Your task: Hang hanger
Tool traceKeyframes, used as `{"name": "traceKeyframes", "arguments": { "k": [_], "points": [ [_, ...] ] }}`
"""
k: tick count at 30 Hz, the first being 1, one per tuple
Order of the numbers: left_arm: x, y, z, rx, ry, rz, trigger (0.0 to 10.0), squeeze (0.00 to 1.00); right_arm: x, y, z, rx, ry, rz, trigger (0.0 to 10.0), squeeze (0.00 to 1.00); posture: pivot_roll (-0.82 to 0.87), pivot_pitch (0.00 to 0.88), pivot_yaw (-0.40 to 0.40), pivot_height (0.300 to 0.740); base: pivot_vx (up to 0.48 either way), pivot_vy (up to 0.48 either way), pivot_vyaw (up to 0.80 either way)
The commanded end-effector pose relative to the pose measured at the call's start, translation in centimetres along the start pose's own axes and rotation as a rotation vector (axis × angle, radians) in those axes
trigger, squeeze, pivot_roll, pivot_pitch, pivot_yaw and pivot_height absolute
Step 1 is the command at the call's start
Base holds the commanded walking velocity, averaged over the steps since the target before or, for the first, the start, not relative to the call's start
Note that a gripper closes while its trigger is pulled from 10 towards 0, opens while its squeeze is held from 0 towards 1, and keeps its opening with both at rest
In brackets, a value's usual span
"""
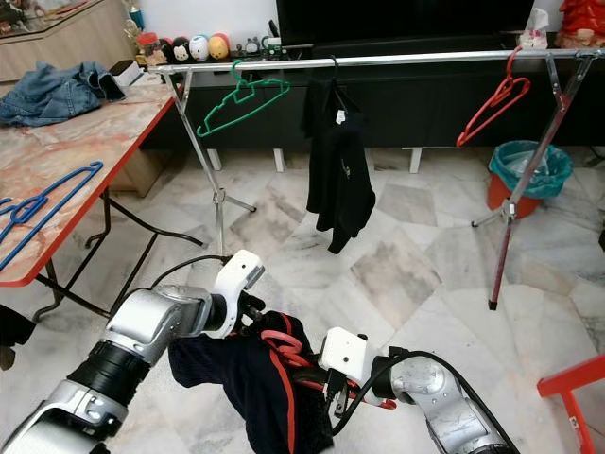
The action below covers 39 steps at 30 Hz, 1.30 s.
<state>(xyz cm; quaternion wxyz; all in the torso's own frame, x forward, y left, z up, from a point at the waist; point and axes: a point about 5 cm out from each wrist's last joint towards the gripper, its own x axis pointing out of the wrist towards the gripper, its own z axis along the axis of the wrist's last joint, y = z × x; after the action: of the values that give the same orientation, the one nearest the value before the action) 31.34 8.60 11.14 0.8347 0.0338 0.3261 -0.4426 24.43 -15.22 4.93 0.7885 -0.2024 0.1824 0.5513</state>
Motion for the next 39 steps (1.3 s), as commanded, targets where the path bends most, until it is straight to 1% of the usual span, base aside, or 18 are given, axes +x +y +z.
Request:
{"name": "traceKeyframes", "arguments": {
  "k": [1,6,12,15,17,20,24,25,31,32,34,36,37,39],
  "points": [
    [-0.8,0.0,1.2,0.096,-0.028,-0.028,10.0,0.0,0.3,0.1,0.5,-0.015,-0.03,0.012,10.0,0.0,0.06,0.029,0.124,0.74,0.0,0.0,0.0],
    [-1.5,0.3,1.5,0.167,-0.013,-0.046,10.0,0.0,0.5,0.3,0.6,-0.015,-0.033,0.025,10.0,0.0,0.06,0.033,0.124,0.74,0.0,0.0,0.0],
    [-1.7,0.8,1.5,0.189,-0.009,-0.06,10.0,0.0,0.6,0.4,0.5,-0.016,-0.024,0.041,10.0,0.0,0.06,0.037,0.124,0.74,0.0,0.0,0.0],
    [-1.7,0.2,1.1,0.227,0.014,-0.113,10.0,0.0,0.6,0.6,0.4,-0.016,-0.019,0.048,10.0,0.0,0.07,0.037,0.124,0.74,0.0,0.0,0.0],
    [-1.6,0.1,0.9,0.246,0.032,-0.117,10.0,0.0,0.6,0.6,0.3,-0.016,-0.012,0.051,10.0,0.0,0.07,0.04,0.125,0.74,0.0,0.0,0.0],
    [-1.4,0.1,0.9,0.226,0.036,-0.1,10.0,0.0,0.6,0.5,0.2,-0.015,-0.009,0.047,10.0,0.0,0.07,0.04,0.125,0.74,0.0,0.0,0.0],
    [-0.8,-0.1,0.9,0.143,0.04,-0.106,10.0,0.0,0.6,0.4,0.2,-0.018,-0.006,0.044,10.0,0.0,0.07,0.041,0.127,0.74,0.0,0.0,0.0],
    [-0.5,0.1,0.7,0.117,0.051,-0.073,10.0,0.0,0.7,0.4,0.2,-0.019,-0.005,0.043,10.0,0.0,0.07,0.041,0.127,0.74,0.0,0.0,0.0],
    [0.0,1.3,0.1,0.075,0.087,0.036,10.0,0.0,0.7,0.4,0.2,-0.019,0.0,0.043,10.0,0.0,0.07,0.038,0.128,0.74,0.0,0.0,0.0],
    [0.1,1.3,0.0,0.064,0.091,0.035,10.0,0.0,0.7,0.4,0.2,-0.018,0.0,0.043,10.0,0.0,0.07,0.035,0.13,0.74,0.0,0.0,0.0],
    [0.2,0.9,0.0,0.046,0.09,-0.009,10.0,0.0,0.8,0.4,0.1,-0.018,0.001,0.044,10.0,0.0,0.07,0.035,0.13,0.74,0.0,0.0,0.0],
    [0.2,0.7,-0.3,0.077,0.113,-0.042,10.0,0.0,0.7,0.5,0.1,-0.017,0.003,0.047,10.0,0.0,0.07,0.033,0.131,0.74,0.0,0.0,0.0],
    [0.2,0.7,-0.3,0.077,0.113,-0.042,10.0,0.0,0.7,0.5,0.1,-0.017,0.003,0.047,10.0,0.0,0.07,0.033,0.131,0.74,0.0,0.0,0.0],
    [0.0,0.8,-0.4,0.117,0.134,-0.056,10.0,0.0,0.7,0.5,0.0,-0.017,0.003,0.048,10.0,0.0,0.07,0.03,0.132,0.74,0.0,0.0,0.0]
  ]
}}
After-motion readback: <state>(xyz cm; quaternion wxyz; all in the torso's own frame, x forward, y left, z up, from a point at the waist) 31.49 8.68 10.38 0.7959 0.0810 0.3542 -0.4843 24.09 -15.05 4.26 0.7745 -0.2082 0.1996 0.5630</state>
